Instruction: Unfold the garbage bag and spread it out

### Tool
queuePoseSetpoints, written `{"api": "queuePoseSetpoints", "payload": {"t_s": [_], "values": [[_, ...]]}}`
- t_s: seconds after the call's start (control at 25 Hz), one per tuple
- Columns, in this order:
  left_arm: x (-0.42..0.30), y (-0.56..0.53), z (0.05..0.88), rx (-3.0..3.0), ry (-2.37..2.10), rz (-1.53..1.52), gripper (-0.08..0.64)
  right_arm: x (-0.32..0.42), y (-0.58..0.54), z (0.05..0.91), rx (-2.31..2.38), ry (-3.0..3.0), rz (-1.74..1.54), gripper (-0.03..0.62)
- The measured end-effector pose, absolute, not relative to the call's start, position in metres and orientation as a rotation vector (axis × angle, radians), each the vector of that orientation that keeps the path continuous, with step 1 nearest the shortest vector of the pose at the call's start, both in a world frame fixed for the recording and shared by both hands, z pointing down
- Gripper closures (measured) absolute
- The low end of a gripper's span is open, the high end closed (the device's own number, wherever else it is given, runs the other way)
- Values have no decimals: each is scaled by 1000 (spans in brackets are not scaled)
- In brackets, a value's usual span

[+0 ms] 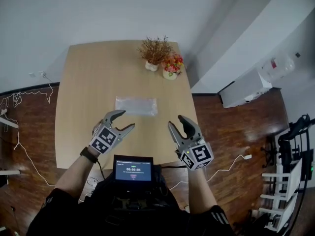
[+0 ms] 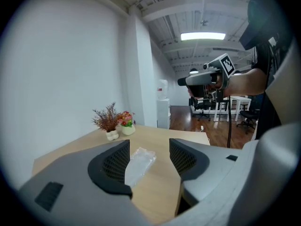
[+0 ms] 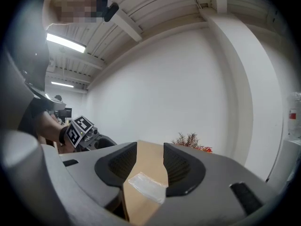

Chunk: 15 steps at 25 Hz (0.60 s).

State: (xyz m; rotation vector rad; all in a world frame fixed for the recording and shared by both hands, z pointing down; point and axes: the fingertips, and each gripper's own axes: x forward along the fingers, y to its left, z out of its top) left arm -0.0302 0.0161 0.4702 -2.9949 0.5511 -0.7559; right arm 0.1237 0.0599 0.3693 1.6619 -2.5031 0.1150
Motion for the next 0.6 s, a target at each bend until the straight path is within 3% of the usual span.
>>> {"api": "queuePoseSetpoints", "payload": {"t_s": [0.6], "values": [[31,-36,550,-3120,437,-923,308,144,-22,431,1671,-2385,279,390]]}}
